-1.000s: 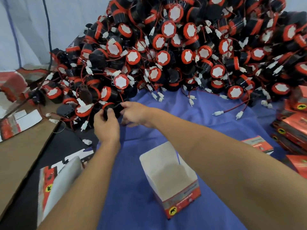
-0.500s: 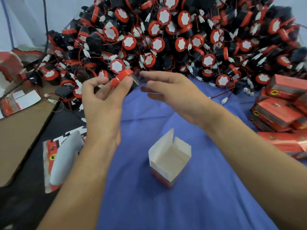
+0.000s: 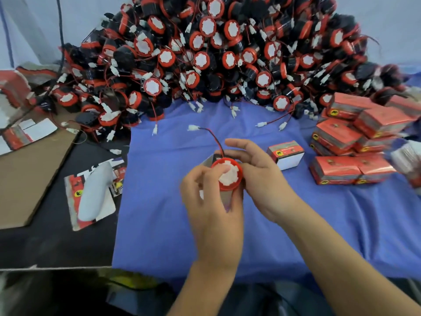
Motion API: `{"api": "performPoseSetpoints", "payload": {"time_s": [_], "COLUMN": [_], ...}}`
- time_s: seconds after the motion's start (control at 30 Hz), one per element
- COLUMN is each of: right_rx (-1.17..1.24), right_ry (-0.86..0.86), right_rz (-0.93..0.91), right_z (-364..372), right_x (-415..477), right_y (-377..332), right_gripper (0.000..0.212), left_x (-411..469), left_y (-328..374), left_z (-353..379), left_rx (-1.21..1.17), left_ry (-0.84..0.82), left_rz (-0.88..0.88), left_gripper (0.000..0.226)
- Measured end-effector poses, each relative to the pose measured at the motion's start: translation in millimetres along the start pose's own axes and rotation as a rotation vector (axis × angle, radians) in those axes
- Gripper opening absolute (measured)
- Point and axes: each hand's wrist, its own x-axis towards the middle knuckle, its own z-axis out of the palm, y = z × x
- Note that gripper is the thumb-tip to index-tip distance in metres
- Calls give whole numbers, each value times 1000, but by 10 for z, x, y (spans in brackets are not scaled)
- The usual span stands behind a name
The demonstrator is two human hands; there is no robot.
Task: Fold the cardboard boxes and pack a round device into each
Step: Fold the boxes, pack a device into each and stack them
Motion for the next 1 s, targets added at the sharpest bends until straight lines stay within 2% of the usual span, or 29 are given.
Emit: {"api": "performPoseSetpoints", "payload": {"time_s": [0.27,0.4,0.5,0.67,0.8,0.9,1.0], "right_rx": [-418,-514,-493,-600,-837,-995,-1110], "right_ry": [78,67,52,53,82,66,28], "right_rz": [-81,-55,5,21,-61,-168,-162], "right_z": [-74,-127,-177,-208,-172,-105,-123], "right_x": [-80,-100,-82,-62,-76,-85,-33], "right_y": [180,197,187,176,208,234,233], "right_gripper": [50,54,61,39,19,18,20], "left_x": [-27,49,130,283,366,353,310], "left_y": [-239,-284,-343,-373,-371,-335,-331], "left_z": [-55,-144,-208,-258,-247,-197,-165], "left_rx": [327,340,340,388,481,508,558], "left_ry": [-181,-284,-395,-503,-561,-552,-538], "left_rz": [45,105,120,122,125,124,120], "left_gripper": [47,42,41,40,36,33,31]}}
